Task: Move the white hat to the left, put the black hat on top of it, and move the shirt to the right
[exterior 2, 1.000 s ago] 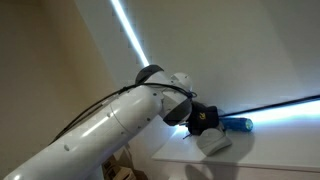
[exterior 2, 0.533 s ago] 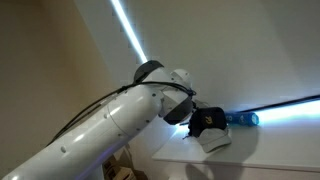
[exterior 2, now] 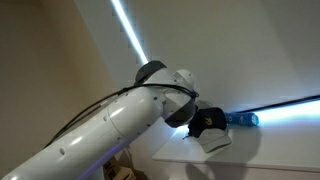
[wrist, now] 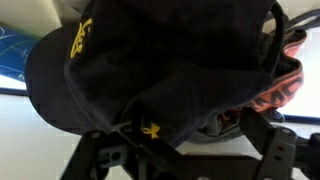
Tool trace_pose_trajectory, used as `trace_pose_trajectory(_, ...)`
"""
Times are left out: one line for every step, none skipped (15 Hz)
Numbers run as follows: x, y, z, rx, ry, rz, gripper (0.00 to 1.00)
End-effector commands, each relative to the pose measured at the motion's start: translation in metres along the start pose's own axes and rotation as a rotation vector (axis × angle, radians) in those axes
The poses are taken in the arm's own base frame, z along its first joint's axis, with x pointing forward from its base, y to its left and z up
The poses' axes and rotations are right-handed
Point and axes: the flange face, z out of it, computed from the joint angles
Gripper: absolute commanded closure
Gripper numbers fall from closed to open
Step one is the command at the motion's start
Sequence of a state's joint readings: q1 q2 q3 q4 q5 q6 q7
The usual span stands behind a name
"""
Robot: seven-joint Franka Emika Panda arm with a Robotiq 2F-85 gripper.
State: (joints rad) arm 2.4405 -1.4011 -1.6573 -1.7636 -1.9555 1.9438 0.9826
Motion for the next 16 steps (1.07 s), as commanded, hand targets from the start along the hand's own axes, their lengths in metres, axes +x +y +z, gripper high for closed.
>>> trace_pose_trajectory(-0.002, 0.002, 0.004, -0.012, -0.037, -0.007, 0.00)
trace_pose_trajectory(-0.004, 0.003, 0.005, -0.021, -0.075, -0.012, 0.00)
trace_pose_trajectory(-0.007, 0.006, 0.008, -0.050, -0.110, -0.017, 0.00)
trace_pose_trajectory(-0.010, 0.008, 0.011, -0.067, -0.145, -0.023, 0.00)
trace_pose_trajectory(-0.009, 0.007, 0.013, -0.010, -0.096, -0.053, 0.00)
trace_pose_trajectory(-0.007, 0.004, 0.014, -0.019, -0.022, -0.066, 0.00)
trace_pose_trajectory(-0.006, 0.000, 0.014, -0.008, 0.044, -0.102, 0.00)
trace_pose_trajectory(-0.007, -0.009, 0.015, -0.020, 0.111, -0.126, 0.00)
trace_pose_trajectory(-0.009, -0.019, 0.015, -0.021, 0.160, -0.167, 0.00)
trace_pose_trajectory(-0.013, -0.030, 0.016, -0.019, 0.209, -0.208, 0.00)
trace_pose_trajectory(-0.016, -0.040, 0.018, -0.012, 0.260, -0.246, 0.00)
trace_pose_trajectory(-0.019, -0.051, 0.019, 0.009, 0.307, -0.280, 0.00)
trace_pose_trajectory(-0.023, -0.063, 0.021, 0.043, 0.345, -0.318, 0.00)
trace_pose_trajectory(-0.027, -0.076, 0.022, 0.095, 0.362, -0.352, 0.00)
trace_pose_trajectory(-0.031, -0.087, 0.020, 0.145, 0.378, -0.377, 0.00)
trace_pose_trajectory(-0.035, -0.099, 0.020, 0.193, 0.379, -0.407, 0.00)
